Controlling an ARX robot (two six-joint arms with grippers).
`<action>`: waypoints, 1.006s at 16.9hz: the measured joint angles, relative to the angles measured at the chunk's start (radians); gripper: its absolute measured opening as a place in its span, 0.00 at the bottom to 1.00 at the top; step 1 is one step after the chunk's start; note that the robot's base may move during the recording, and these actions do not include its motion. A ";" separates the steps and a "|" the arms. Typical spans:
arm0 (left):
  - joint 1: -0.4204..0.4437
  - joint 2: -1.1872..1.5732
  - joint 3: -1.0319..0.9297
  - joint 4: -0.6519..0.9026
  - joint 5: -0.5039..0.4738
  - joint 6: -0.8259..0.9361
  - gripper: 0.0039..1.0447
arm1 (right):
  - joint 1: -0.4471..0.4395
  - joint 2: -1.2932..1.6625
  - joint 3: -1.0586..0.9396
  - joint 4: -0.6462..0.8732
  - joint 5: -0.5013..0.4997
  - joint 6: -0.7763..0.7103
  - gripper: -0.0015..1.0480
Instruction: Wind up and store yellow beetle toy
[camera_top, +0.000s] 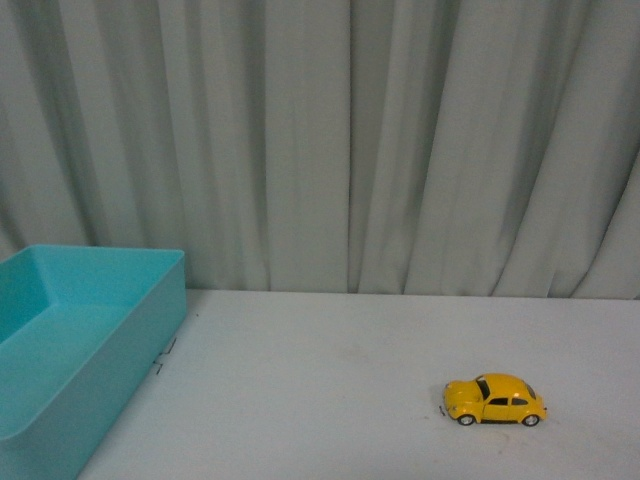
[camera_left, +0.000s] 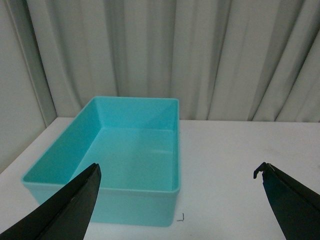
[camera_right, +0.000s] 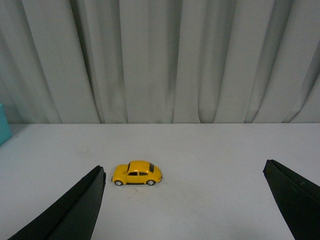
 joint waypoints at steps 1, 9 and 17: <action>0.000 0.000 0.000 0.001 0.000 0.000 0.94 | 0.000 0.000 0.000 0.000 0.000 0.000 0.94; 0.000 0.000 0.000 0.000 0.000 0.000 0.94 | 0.000 0.000 0.000 0.000 0.000 0.000 0.94; 0.000 0.000 0.000 0.000 0.000 0.000 0.94 | 0.000 0.000 0.000 -0.001 0.000 0.000 0.94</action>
